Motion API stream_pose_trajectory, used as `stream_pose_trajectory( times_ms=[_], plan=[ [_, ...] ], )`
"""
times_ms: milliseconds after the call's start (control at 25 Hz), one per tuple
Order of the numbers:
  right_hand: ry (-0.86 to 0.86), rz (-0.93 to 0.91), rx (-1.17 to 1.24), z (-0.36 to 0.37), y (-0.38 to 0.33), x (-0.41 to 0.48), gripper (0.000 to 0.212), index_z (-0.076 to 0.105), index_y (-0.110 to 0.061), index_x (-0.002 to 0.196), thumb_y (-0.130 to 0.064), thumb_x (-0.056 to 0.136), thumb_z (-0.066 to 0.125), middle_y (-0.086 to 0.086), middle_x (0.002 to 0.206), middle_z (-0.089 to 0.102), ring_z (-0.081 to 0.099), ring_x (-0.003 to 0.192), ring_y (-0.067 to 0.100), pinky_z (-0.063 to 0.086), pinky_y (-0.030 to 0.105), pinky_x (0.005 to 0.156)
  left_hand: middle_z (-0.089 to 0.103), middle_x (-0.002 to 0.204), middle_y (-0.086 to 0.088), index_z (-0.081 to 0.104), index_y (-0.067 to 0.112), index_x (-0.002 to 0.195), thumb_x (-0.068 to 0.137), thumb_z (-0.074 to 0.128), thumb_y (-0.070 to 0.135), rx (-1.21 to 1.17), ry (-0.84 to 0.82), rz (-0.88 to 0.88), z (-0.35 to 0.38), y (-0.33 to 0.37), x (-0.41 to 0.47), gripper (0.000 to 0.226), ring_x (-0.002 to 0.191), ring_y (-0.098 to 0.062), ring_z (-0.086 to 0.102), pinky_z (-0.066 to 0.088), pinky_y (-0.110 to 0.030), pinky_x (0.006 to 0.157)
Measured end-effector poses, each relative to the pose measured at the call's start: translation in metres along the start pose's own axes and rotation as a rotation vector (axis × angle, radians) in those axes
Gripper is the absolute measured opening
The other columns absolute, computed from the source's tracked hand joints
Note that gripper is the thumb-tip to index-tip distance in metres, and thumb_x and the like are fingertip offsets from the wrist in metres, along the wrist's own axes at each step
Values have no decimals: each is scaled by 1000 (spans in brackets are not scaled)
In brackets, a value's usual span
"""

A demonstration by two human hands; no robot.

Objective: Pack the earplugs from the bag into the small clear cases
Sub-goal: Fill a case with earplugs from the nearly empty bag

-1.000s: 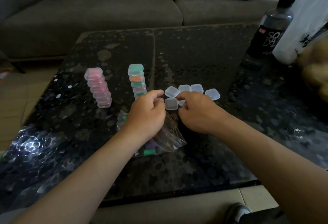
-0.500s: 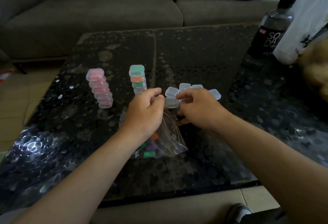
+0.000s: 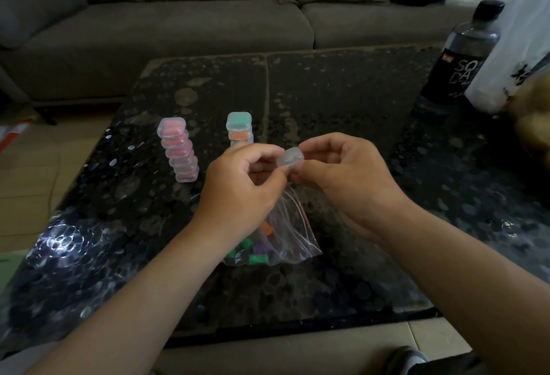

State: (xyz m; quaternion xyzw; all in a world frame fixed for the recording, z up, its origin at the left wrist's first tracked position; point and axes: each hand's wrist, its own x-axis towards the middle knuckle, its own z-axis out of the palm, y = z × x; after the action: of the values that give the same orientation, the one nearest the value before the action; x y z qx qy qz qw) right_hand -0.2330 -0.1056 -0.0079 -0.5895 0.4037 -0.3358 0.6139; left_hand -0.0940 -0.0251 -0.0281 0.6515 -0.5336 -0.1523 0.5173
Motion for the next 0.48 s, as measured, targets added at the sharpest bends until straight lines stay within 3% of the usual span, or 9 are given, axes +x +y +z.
stream_pose_trajectory(
  times_ms=[160, 480],
  plan=[
    [-35, 5, 11, 3, -3, -3, 32, 66, -20, 105, -5, 80, 81, 3, 105, 71, 74, 90, 16, 61, 27, 72, 72, 105, 1, 75, 14, 106, 87, 78, 9, -3, 8, 36, -1, -3, 0, 20, 94, -12, 74, 63, -37, 83],
    [-75, 30, 57, 4, -5, -6, 34, 66, -18, 108, 1, 82, 77, 2, 108, 69, 73, 94, 17, 62, 28, 72, 76, 99, 9, 73, 25, 101, 89, 76, 14, 5, -9, -10, -3, 2, -1, 17, 93, -2, 73, 62, -28, 84]
  ],
)
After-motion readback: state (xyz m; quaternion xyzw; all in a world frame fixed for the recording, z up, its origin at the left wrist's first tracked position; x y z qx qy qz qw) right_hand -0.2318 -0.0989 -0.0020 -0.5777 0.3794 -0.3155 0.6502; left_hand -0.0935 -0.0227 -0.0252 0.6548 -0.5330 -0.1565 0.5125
